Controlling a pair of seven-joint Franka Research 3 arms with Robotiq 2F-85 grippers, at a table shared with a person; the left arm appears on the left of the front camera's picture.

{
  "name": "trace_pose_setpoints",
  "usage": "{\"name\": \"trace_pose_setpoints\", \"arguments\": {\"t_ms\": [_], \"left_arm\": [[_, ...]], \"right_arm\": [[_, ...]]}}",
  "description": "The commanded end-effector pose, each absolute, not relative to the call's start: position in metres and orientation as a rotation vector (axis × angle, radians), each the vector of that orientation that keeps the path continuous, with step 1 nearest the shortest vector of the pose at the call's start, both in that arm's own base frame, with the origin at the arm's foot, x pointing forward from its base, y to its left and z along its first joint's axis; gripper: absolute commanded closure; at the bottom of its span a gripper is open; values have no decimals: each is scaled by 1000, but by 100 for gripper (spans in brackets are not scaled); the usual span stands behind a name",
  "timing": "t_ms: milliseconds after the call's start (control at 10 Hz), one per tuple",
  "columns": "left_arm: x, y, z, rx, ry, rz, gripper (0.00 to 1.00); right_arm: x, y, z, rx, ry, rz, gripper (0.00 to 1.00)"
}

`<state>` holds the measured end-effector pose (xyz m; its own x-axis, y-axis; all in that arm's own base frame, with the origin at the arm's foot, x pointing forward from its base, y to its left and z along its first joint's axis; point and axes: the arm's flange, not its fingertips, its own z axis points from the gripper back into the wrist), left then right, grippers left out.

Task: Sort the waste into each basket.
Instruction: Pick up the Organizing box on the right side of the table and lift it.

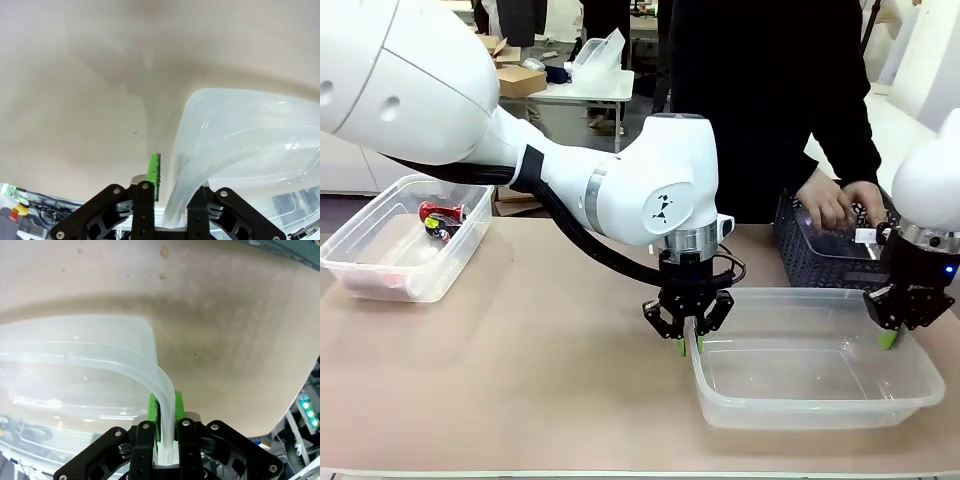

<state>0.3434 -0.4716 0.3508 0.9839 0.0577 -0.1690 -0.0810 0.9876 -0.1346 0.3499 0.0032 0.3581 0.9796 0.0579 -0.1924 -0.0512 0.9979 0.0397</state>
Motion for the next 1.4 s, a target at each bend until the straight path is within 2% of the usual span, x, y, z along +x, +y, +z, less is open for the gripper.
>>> {"name": "trace_pose_setpoints", "arguments": {"t_ms": [0,400,600,1000,1300], "left_arm": [[345,-476,354,-121,151,88,100],[345,-475,358,-124,135,97,100],[341,-467,370,-130,110,113,100],[303,-403,482,-118,-2,139,100],[279,-321,552,-95,-19,278,100]], "right_arm": [[303,-2,337,20,197,87,100],[303,-1,340,7,199,71,100],[299,2,363,9,208,35,100],[293,32,497,-27,250,40,100],[328,93,578,-64,206,55,100]]}}
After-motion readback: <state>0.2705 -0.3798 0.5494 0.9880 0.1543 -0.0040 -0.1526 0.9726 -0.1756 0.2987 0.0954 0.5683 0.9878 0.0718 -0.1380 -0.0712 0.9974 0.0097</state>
